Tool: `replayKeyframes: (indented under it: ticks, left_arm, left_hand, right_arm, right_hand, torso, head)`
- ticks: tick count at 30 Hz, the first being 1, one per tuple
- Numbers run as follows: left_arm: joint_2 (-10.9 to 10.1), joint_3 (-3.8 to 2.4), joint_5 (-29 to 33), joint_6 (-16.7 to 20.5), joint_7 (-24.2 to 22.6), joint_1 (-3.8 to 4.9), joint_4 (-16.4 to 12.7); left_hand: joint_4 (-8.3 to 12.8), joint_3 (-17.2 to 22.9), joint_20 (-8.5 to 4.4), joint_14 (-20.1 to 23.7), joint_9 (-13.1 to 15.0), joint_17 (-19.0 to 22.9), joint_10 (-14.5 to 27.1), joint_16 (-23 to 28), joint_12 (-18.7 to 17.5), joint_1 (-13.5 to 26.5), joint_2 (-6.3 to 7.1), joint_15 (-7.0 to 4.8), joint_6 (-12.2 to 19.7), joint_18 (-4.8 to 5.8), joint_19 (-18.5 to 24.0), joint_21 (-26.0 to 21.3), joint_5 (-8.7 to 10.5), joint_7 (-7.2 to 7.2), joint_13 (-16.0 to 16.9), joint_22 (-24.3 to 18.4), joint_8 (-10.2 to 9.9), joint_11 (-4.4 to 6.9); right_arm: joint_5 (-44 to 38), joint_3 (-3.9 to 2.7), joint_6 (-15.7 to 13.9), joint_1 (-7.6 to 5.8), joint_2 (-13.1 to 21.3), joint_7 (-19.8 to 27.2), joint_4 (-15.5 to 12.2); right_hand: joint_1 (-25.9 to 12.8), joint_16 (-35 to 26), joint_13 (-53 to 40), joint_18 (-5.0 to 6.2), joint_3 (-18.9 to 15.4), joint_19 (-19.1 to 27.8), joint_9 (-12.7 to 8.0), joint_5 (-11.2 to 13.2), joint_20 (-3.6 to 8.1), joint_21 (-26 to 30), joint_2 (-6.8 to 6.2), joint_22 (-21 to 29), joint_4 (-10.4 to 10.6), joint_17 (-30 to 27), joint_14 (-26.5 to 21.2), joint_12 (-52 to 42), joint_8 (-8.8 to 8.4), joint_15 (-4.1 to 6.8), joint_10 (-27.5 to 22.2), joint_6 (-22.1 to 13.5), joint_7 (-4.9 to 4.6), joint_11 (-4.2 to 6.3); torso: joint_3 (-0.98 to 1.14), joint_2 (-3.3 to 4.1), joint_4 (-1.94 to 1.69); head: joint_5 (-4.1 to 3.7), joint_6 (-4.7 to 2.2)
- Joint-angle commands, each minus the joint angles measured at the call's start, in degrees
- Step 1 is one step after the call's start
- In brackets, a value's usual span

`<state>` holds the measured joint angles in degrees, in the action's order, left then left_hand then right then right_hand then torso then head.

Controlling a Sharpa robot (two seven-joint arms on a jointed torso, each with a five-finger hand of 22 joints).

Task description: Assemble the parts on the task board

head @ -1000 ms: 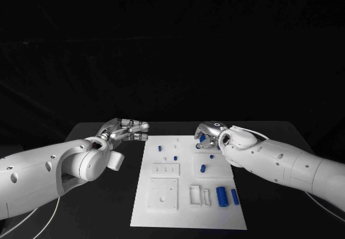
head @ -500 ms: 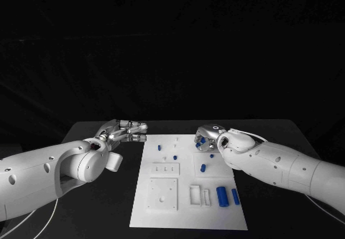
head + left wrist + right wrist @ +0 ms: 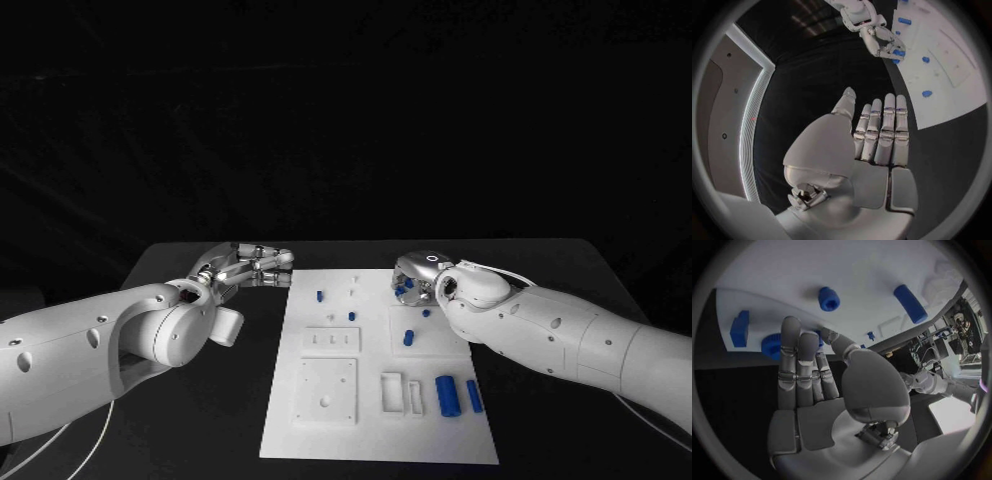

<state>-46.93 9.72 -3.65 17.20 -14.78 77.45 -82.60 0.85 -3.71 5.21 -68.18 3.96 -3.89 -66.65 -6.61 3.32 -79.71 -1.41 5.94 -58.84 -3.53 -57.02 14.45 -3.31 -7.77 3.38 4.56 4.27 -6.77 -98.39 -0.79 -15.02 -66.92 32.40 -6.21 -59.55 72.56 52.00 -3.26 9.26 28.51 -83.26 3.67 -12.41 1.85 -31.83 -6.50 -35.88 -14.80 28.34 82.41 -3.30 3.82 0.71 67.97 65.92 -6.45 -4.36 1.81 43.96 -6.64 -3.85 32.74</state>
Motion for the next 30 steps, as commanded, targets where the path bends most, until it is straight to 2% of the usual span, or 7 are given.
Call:
replayKeyframes:
  ticks: [1,5,13,19,20,22,30]
  left_arm:
    - [0.2,-0.06,0.1,-1.0,0.2,0.09,0.0]
    - [0.2,-0.06,0.1,-1.1,0.3,0.09,0.0]
    - [0.1,-0.06,0.2,-1.0,0.5,0.09,0.0]
    - [0.1,-0.06,0.2,-1.0,0.6,0.09,0.0]
    - [0.1,-0.06,0.2,-1.0,0.6,0.09,0.0]
    - [0.1,-0.06,0.2,-1.0,0.6,0.09,0.0]
    - [0.5,-0.06,0.2,-1.2,0.7,0.10,0.1]
  left_hand:
    - [0.2,-0.2,-0.33,-0.3,-0.1,0.0,0.4,-0.6,0.1,0.3,-0.33,-0.23,-0.1,0.64,0.0,0.4,-0.12,-0.19,0.1,0.0,-0.3,0.07]
    - [0.2,-0.2,-0.40,-0.4,-0.1,0.0,0.4,-0.7,0.1,0.3,-0.38,-0.29,-0.1,0.65,-0.1,0.5,-0.11,-0.18,0.1,0.0,-0.3,0.08]
    - [0.2,-0.2,-0.44,-0.3,-0.1,0.0,0.4,-0.8,0.1,0.3,-0.35,-0.30,-0.1,0.72,-0.1,0.6,-0.08,-0.17,0.1,0.0,-0.3,0.07]
    - [0.3,-0.2,-0.45,-0.3,-0.1,0.0,0.4,-0.9,0.1,0.3,-0.34,-0.30,-0.1,0.74,-0.1,0.6,-0.08,-0.18,0.1,0.0,-0.3,0.08]
    - [0.3,-0.2,-0.45,-0.3,-0.1,0.0,0.4,-0.9,0.1,0.3,-0.34,-0.30,-0.1,0.74,-0.1,0.6,-0.08,-0.18,0.1,0.0,-0.3,0.08]
    - [0.3,-0.2,-0.45,-0.3,-0.1,0.0,0.4,-0.9,0.1,0.3,-0.34,-0.30,-0.1,0.74,-0.1,0.6,-0.08,-0.18,0.1,0.0,-0.3,0.08]
    - [0.3,-0.2,-0.46,-0.2,-0.1,0.0,0.4,-1.0,0.1,0.2,-0.35,-0.30,-0.1,0.77,0.0,0.7,-0.06,-0.19,0.1,0.0,-0.3,0.07]
  right_arm:
    - [-1.8,0.02,-1.4,0.09,0.0,-0.3,-0.4]
    - [-2.6,0.02,-3.5,0.09,0.0,-0.8,-0.7]
    - [-4.1,0.02,-7.6,0.10,0.1,-2.0,-1.5]
    - [-5.0,0.01,-10.2,0.09,0.2,-3.3,-3.0]
    - [-5.1,0.00,-10.5,0.09,0.1,-3.5,-3.3]
    - [-5.4,-0.01,-11.2,0.06,-0.3,-4.1,-3.6]
    - [-6.2,-0.03,-13.5,0.05,-3.6,-6.5,-1.6]
  right_hand:
    - [0.5,0.5,-0.1,-0.44,1.8,-0.2,0.3,1.8,0.68,-1.1,0.83,-1.2,0.0,0.2,-0.1,0.0,-0.04,0.79,2.7,2.1,0.60,0.76]
    - [1.1,0.8,-0.2,-1.37,5.2,1.0,0.3,3.6,1.47,-3.7,0.79,-4.5,-0.3,0.3,-0.1,0.0,-0.20,1.28,4.8,3.9,0.90,1.26]
    - [1.9,1.2,-0.2,-1.38,8.5,2.6,0.4,5.4,2.15,-6.5,0.35,-9.4,0.1,0.5,-0.3,-0.1,-0.19,1.95,7.2,5.9,1.55,1.97]
    - [2.3,1.2,-0.2,-1.40,8.9,3.1,0.4,6.5,2.28,-6.7,0.08,-11.4,0.5,0.5,-0.3,-0.1,-0.19,2.10,7.7,6.3,1.68,2.13]
    - [2.7,1.1,-0.2,-1.34,9.0,2.8,0.4,6.8,2.41,-5.8,-0.25,-13.7,1.0,0.4,-0.3,0.0,-0.23,2.17,7.7,6.5,1.70,2.21]
    - [2.6,1.2,-0.2,-1.39,9.1,2.6,0.4,6.7,2.32,-5.1,-0.24,-14.1,1.0,0.4,-0.3,0.0,-0.20,2.13,7.8,6.5,1.69,2.17]
    - [2.5,1.2,-0.2,-1.37,9.4,2.3,0.4,7.0,2.35,-4.1,-0.29,-15.3,1.0,0.3,-0.3,-0.1,-0.19,2.17,7.8,6.5,1.74,2.16]
  torso:
    - [0.05,0.24,-0.02]
    - [0.02,0.32,-0.17]
    - [-0.02,0.52,-0.19]
    - [-0.08,0.66,-0.24]
    - [-0.10,0.68,-0.24]
    - [-0.13,0.72,-0.25]
    - [-0.19,0.91,-0.69]
  head:
    - [-0.05,-0.09]
    - [-0.18,-0.15]
    - [0.02,-0.49]
    - [0.09,-0.87]
    - [0.11,-0.93]
    - [0.10,-1.14]
    - [-0.19,-1.78]
